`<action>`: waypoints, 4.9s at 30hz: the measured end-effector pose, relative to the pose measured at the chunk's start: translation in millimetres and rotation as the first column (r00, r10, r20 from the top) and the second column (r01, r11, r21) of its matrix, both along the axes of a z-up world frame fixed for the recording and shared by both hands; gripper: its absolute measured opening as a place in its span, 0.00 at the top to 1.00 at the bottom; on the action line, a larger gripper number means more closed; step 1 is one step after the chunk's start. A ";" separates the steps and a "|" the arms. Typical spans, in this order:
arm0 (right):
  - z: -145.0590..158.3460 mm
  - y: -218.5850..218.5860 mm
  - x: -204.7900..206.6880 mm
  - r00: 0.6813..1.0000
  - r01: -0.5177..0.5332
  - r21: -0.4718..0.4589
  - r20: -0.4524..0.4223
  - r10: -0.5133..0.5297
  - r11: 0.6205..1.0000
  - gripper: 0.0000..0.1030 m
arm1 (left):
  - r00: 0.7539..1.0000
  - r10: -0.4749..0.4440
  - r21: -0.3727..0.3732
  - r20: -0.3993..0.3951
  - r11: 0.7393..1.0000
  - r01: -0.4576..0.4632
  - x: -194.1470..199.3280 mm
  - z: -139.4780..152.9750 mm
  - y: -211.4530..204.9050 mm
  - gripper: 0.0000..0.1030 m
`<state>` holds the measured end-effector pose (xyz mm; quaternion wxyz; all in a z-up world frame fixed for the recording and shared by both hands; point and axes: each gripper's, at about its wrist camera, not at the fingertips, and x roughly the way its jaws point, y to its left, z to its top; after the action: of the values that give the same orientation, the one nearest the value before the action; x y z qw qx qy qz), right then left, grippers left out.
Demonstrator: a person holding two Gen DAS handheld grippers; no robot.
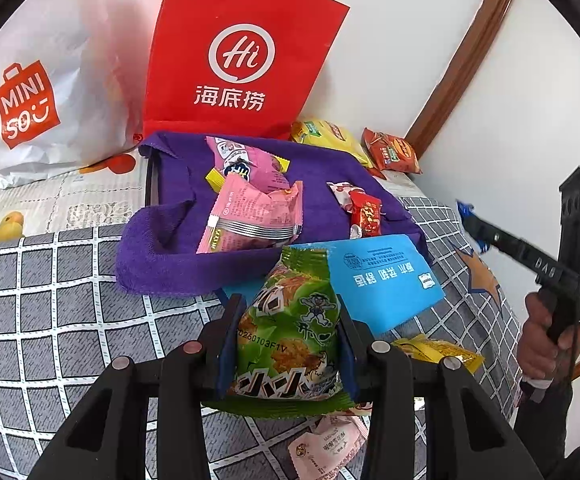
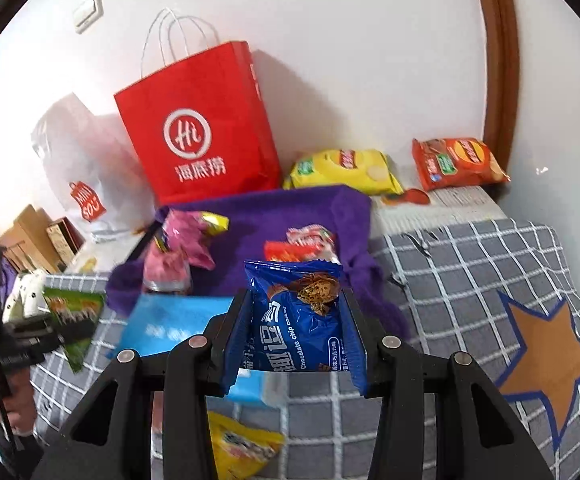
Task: Organize snacks
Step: 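Carry the blue packet with the right tool to the purple cloth while the left lifts the green bag, then lower the blue packet onto the purple cloth and open the right tool, then lower the green bag onto the purple cloth and open the left tool, then grasp the yellow snack bag with the right tool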
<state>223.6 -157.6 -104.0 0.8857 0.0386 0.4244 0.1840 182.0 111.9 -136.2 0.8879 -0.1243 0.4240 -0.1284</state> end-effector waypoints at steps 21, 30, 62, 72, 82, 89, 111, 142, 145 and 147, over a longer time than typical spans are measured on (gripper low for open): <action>13.1 75.6 49.0 0.993 -0.105 0.045 0.060 0.102 0.993 0.58 | 0.998 0.066 -0.011 -0.021 0.998 -0.066 3.2 -6.3 13.8 0.62; -15.6 64.7 63.1 0.998 -0.059 0.028 0.030 0.058 0.998 0.58 | 0.995 0.090 -0.001 -0.041 0.996 -0.091 7.7 -12.0 18.4 0.62; -70.0 48.3 79.0 0.995 -0.022 0.063 -0.101 0.028 0.998 0.48 | 0.994 0.085 -0.019 -0.064 0.996 -0.087 13.8 -18.3 16.9 0.62; -55.4 42.1 71.1 0.998 -0.008 0.079 -0.058 0.013 0.997 0.41 | 0.993 0.091 -0.032 -0.068 0.995 -0.094 15.2 -20.3 18.3 0.62; -40.8 33.6 67.0 1.000 0.000 0.014 -0.002 0.000 1.000 0.41 | 0.990 0.136 -0.015 -0.028 0.991 -0.137 14.8 -13.5 25.2 0.62; -38.0 38.1 64.9 1.000 -0.018 -0.062 0.017 0.019 0.998 0.41 | 0.985 0.167 0.000 -0.033 0.986 -0.167 22.4 3.5 20.5 0.62; -32.5 15.8 68.7 1.000 0.013 -0.047 0.024 -0.012 0.999 0.41 | 0.985 0.126 0.005 -0.115 0.992 -0.126 149.2 -1.2 -55.7 0.62; -4.6 41.7 4.1 0.993 -0.078 -0.058 0.079 0.082 0.995 0.46 | 0.983 0.148 -0.032 -0.111 0.988 -0.152 3.2 -3.4 16.5 0.29; -4.7 35.9 -23.2 0.994 -0.091 -0.065 0.047 0.094 0.994 0.46 | 0.982 0.129 -0.054 -0.137 0.989 -0.137 -14.8 -14.9 17.8 0.29; -6.9 28.1 -40.9 0.995 -0.089 -0.063 0.029 0.091 0.994 0.46 | 0.982 0.115 -0.065 -0.147 0.990 -0.126 -26.4 -20.8 17.5 0.29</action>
<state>182.7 -129.5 -110.8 0.8839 -0.0110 0.4171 0.2111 155.6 129.4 -157.0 0.8563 -0.1912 0.4730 -0.0808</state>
